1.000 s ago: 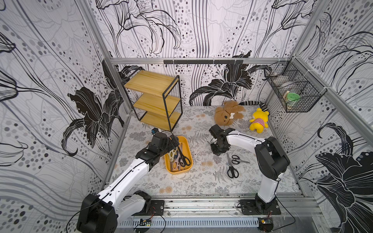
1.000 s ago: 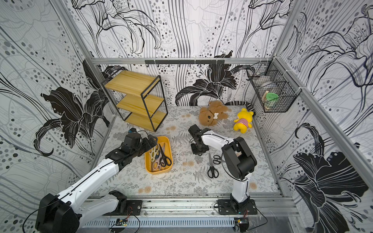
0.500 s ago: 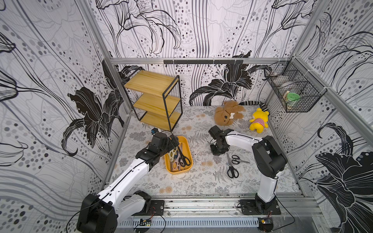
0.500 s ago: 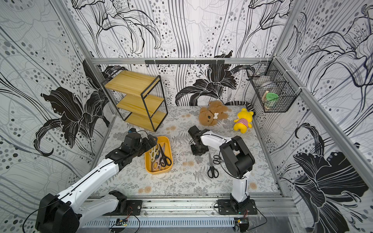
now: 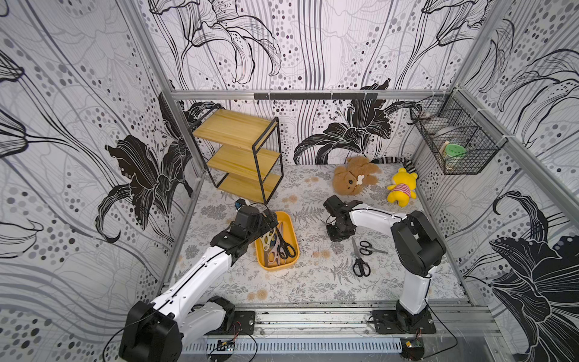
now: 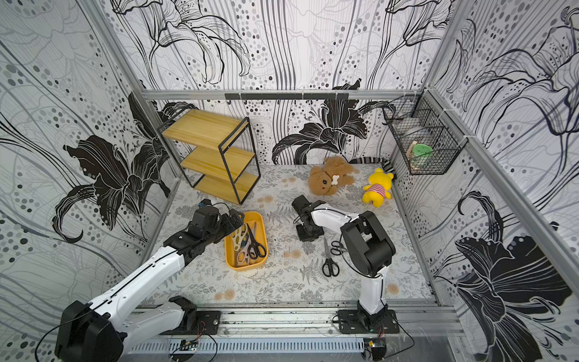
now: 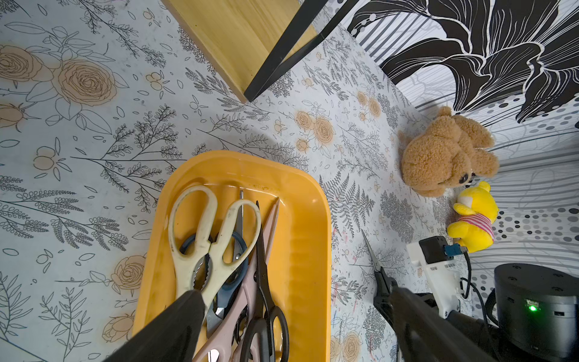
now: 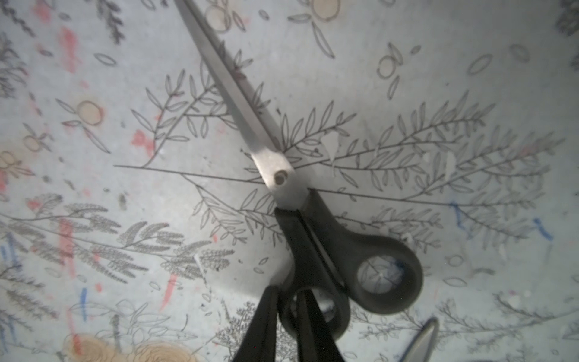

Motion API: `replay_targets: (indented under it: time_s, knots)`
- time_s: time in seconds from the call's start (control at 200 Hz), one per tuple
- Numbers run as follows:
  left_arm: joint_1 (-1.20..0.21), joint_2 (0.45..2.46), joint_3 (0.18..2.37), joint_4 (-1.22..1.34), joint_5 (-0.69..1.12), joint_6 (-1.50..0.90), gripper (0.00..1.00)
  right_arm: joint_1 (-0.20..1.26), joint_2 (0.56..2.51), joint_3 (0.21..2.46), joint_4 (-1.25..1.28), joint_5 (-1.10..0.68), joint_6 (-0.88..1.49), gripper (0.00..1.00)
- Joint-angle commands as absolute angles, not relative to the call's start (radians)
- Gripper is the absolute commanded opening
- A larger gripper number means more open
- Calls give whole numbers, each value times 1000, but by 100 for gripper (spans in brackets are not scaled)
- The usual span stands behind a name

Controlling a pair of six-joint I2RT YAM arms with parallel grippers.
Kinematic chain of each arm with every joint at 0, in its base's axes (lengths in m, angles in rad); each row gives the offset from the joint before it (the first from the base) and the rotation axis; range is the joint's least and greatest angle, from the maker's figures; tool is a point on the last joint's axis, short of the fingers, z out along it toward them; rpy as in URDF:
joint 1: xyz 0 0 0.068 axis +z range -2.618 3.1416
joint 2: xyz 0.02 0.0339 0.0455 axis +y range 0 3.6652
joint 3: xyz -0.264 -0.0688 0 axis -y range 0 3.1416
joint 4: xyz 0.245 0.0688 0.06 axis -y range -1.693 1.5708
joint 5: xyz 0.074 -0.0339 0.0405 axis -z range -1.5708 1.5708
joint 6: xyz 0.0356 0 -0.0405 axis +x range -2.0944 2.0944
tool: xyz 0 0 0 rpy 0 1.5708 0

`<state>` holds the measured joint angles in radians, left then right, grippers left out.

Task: Put the scissors into the storage box
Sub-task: Pick up the scissors from the center of the board.

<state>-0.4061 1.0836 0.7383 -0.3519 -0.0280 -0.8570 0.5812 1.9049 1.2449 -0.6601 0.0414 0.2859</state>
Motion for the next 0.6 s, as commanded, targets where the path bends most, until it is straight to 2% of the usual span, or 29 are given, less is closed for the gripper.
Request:
replay_targets:
  time_s: [0.0, 0.365, 0.596]
  knots:
    - [-412, 1083, 736, -325, -49, -858, 98, 581, 1981, 1188, -639, 77, 259, 14]
    - [-411, 1090, 744, -321, -48, -861, 98, 581, 1993, 1193, -610, 29, 280, 0]
    - [-410, 1092, 739, -313, -62, -862, 98, 583, 1904, 1230, -597, -45, 355, 0]
